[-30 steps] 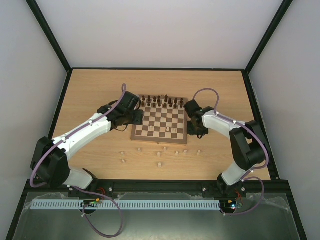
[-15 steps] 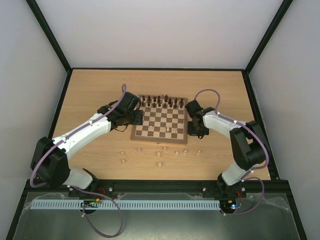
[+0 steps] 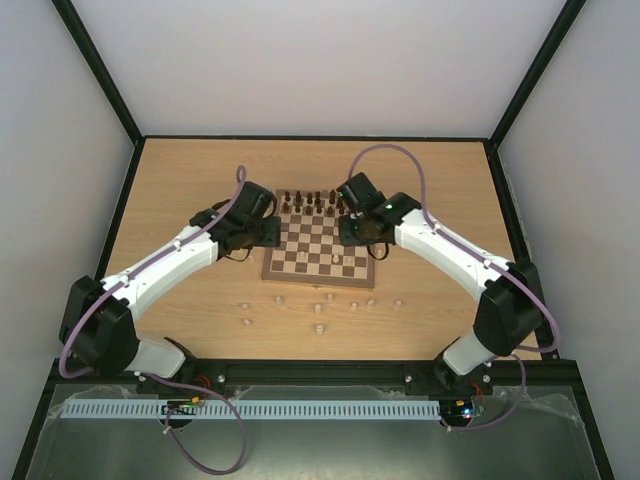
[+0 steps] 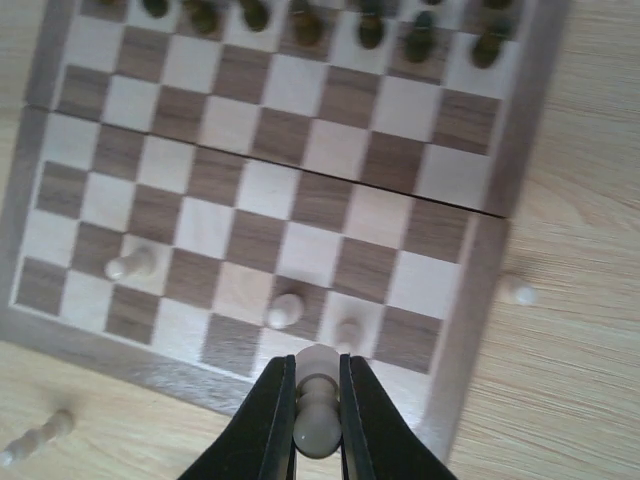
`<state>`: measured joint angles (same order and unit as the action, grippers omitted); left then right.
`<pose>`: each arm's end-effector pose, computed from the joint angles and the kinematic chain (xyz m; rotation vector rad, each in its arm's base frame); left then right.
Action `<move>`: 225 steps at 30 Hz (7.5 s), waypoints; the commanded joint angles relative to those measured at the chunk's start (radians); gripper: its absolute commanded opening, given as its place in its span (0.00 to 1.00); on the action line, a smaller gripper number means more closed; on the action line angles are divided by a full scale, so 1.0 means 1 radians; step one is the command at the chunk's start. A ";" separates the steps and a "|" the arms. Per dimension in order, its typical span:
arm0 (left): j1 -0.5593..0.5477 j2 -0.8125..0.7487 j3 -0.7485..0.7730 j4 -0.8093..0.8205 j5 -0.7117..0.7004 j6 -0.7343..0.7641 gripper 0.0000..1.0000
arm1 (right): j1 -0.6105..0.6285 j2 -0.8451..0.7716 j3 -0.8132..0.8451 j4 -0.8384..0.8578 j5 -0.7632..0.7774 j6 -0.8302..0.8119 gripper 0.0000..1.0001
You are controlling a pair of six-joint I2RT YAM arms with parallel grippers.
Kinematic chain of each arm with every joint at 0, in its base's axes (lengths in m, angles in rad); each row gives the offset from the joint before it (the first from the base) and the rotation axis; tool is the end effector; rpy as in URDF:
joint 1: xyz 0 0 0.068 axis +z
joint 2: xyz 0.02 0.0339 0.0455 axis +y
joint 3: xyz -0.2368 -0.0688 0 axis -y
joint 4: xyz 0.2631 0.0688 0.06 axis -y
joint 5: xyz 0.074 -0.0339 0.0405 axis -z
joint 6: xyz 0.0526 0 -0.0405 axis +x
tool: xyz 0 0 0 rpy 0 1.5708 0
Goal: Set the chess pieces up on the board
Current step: Place the chess piece on the chessboard, then pick up the chess piece at the center of the board, then place the chess piece on the chessboard, then pick up the chess piece at the center of the board.
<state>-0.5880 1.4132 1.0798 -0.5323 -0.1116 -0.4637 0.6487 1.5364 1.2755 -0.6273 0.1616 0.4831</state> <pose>0.2803 -0.1798 0.2218 0.1022 2.4559 -0.3351 0.2927 0.2113 0.2426 -0.1333 2.4632 0.3011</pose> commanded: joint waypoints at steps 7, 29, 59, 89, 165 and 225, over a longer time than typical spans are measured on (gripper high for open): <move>0.026 -0.093 -0.060 -0.013 -0.036 -0.055 0.66 | 0.113 0.243 0.134 -0.074 -0.069 -0.009 0.06; 0.067 -0.122 -0.088 0.005 -0.031 -0.066 0.68 | 0.137 0.405 0.180 -0.036 -0.065 -0.012 0.06; 0.067 -0.054 -0.127 -0.032 -0.030 -0.133 0.69 | 0.137 0.159 0.128 -0.004 -0.040 -0.047 0.37; 0.090 0.274 -0.054 -0.015 -0.113 -0.104 0.37 | 0.137 -0.103 -0.088 -0.009 -0.014 -0.100 0.37; -0.225 0.592 0.434 -0.212 0.001 -0.007 0.09 | 0.097 -0.366 -0.096 -0.176 0.111 -0.024 0.37; 0.224 0.237 -0.020 -0.024 -0.127 -0.103 0.99 | 0.093 -0.403 -0.127 -0.155 0.013 -0.045 0.98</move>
<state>-0.3679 1.6451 1.0626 -0.5880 -0.2508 -0.5640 0.7456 1.1542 1.1664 -0.7582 0.1883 0.4416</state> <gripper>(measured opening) 0.983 0.986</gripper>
